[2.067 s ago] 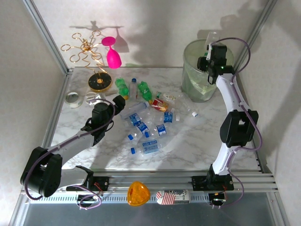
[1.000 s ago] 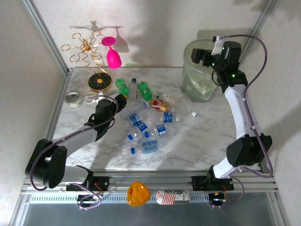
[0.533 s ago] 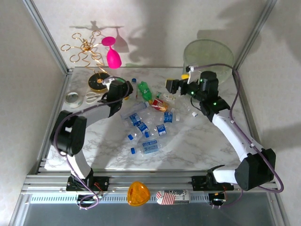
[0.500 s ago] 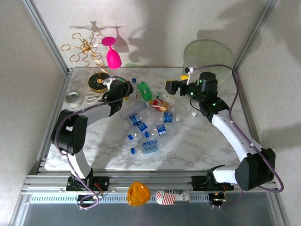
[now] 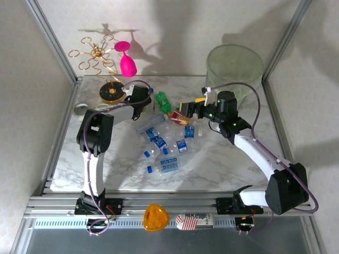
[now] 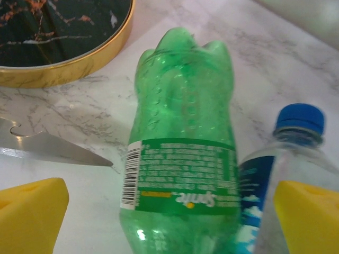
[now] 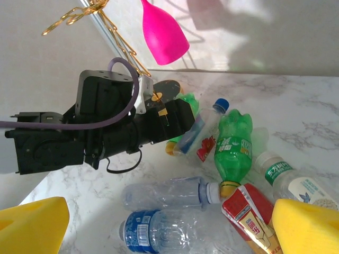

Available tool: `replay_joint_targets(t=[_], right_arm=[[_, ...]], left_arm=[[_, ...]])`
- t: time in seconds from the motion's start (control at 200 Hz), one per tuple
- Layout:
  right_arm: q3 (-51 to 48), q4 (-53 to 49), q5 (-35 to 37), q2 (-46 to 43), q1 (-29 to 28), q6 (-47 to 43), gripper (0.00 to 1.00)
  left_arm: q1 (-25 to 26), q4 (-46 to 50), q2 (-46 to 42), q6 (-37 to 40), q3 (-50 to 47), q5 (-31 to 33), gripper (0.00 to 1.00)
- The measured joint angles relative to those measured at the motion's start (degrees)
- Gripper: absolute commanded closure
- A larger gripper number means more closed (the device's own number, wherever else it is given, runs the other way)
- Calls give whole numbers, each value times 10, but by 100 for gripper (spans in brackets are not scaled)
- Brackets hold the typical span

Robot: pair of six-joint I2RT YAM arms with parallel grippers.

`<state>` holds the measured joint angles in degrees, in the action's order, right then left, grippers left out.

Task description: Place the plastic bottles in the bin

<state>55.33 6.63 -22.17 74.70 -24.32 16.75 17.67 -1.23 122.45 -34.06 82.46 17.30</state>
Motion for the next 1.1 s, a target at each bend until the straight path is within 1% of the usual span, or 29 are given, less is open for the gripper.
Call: replay_joint_targets(t=[0.21,0.356,0.371,0.441,0.506,0.561,0.586,0.636,0.656,0.711,0.726,0.826,0.851,0.926,1.032,1.102], right_arm=[[-2,0,0,0,0,0,1],[-2,0,4,1,0,0,1],[-2,0,5,1,0,0,1],[-2,0,9,1,0,0,1],[-2,0,12,1,0,0,1],[-2,0,12,1,0,0,1],[-2,0,13,1,0,0,1],[-2,0,15,1,0,0,1],[-3,0,16,1,0,0,1],[-4,0,16,1,0,0,1],[-4,0,16,1,0,0,1],[-5,-1,18,1,0,0,1],[-5,-1,19,1,0,0,1],[-7,0,21,1,0,1,1],[-12,9,20,1,0,9,1],[-16,16,19,2,0,16,1]], left_arm=[[-9,9,19,-2,8,0,11],[-9,11,32,-2,13,1,15],[-9,12,33,-2,14,1,17],[-9,16,40,0,15,0,21],[-9,18,44,1,16,-1,27],[-9,21,48,7,19,-2,30],[-10,22,49,9,20,-1,33],[-10,24,49,10,22,-2,36],[-10,24,49,13,23,-2,39],[-10,24,49,15,23,-3,41],[-10,24,49,18,23,-4,44],[-10,21,48,25,19,-7,47],[-10,16,46,28,15,-8,50],[-9,3,35,34,-5,-10,52],[-5,-7,-5,46,-58,-15,53],[2,-16,-46,56,-102,-23,53]])
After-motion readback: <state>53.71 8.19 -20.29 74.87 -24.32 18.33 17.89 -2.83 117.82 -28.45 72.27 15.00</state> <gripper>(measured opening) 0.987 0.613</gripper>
